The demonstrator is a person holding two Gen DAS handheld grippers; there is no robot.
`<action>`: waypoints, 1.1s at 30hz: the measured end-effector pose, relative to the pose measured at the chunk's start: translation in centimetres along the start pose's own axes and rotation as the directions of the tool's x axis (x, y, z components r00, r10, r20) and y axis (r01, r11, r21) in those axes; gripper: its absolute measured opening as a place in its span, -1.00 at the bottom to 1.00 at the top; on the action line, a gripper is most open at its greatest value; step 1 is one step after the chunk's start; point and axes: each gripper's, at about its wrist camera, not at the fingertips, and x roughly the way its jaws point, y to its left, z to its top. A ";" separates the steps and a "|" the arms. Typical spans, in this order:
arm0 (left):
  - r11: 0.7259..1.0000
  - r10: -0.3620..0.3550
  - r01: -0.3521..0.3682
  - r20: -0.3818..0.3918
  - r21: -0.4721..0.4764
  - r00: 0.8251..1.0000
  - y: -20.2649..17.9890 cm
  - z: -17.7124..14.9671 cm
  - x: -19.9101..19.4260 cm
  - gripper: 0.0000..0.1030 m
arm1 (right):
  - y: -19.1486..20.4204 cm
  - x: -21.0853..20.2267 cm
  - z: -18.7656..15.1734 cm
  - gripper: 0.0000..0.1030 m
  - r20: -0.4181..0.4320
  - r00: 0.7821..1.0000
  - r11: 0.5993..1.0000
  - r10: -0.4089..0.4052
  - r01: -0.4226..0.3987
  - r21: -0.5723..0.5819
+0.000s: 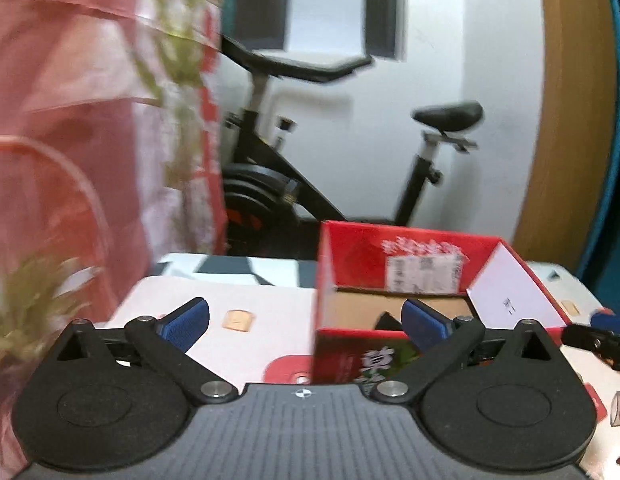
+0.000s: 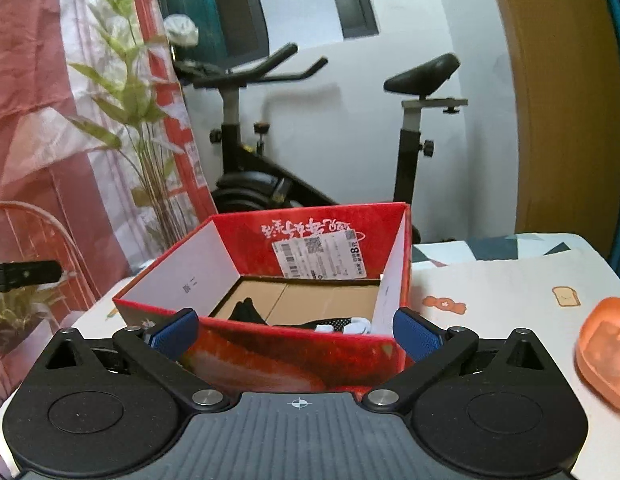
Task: Organize soft objects
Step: 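Move both grippers back to the clear and white plastic bags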
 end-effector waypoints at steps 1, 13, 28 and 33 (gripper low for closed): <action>1.000 0.012 -0.012 0.018 -0.009 1.000 0.3 -0.4 -0.7 1.00 | -0.1 -0.4 -0.5 0.99 0.010 1.000 1.000 0.004 -0.004 0.005; 0.999 -0.039 0.036 -0.078 -0.029 0.996 0.8 -4.6 -3.8 1.00 | -0.1 -2.6 -6.0 0.99 -0.040 0.997 0.996 -0.071 0.073 0.046; 0.999 0.021 -0.029 -0.190 -0.036 0.981 0.0 -9.9 -4.1 1.00 | 0.5 -3.2 -10.4 0.99 -0.147 0.987 0.998 -0.064 0.066 0.011; 0.998 0.032 -0.042 -0.216 -0.042 0.976 0.1 -12.3 -3.9 1.00 | 1.4 -3.0 -11.5 0.99 -0.182 0.978 0.994 -0.099 0.089 -0.065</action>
